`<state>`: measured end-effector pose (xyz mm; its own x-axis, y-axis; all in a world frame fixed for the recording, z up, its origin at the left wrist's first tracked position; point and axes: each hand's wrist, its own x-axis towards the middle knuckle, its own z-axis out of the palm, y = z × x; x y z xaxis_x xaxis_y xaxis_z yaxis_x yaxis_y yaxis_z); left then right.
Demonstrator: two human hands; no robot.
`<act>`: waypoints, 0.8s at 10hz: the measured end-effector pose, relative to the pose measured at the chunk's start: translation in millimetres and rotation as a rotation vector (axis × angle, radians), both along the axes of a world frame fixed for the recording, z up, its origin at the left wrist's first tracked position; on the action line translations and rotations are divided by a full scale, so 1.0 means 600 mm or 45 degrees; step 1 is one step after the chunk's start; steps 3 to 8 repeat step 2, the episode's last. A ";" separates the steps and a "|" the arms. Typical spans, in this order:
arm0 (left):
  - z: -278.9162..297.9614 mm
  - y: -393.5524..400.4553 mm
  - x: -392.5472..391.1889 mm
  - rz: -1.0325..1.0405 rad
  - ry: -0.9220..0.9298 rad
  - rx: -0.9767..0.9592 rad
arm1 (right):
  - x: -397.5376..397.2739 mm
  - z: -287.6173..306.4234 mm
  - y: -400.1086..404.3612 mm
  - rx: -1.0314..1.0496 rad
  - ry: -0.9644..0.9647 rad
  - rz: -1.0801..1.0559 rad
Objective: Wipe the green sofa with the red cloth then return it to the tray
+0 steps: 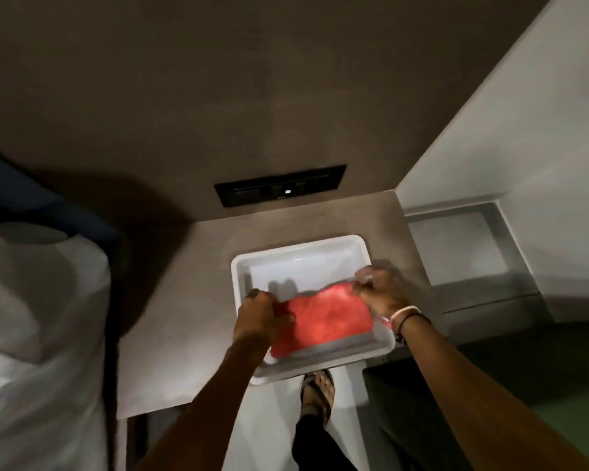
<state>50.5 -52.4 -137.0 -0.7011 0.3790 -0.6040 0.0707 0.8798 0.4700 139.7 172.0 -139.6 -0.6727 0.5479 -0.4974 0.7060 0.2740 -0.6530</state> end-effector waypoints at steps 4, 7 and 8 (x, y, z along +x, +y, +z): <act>0.065 0.005 -0.032 -0.327 0.540 -0.186 | 0.000 0.243 0.087 -0.125 0.834 0.081; 0.065 0.005 -0.032 -0.327 0.540 -0.186 | 0.000 0.243 0.087 -0.125 0.834 0.081; 0.065 0.005 -0.032 -0.327 0.540 -0.186 | 0.000 0.243 0.087 -0.125 0.834 0.081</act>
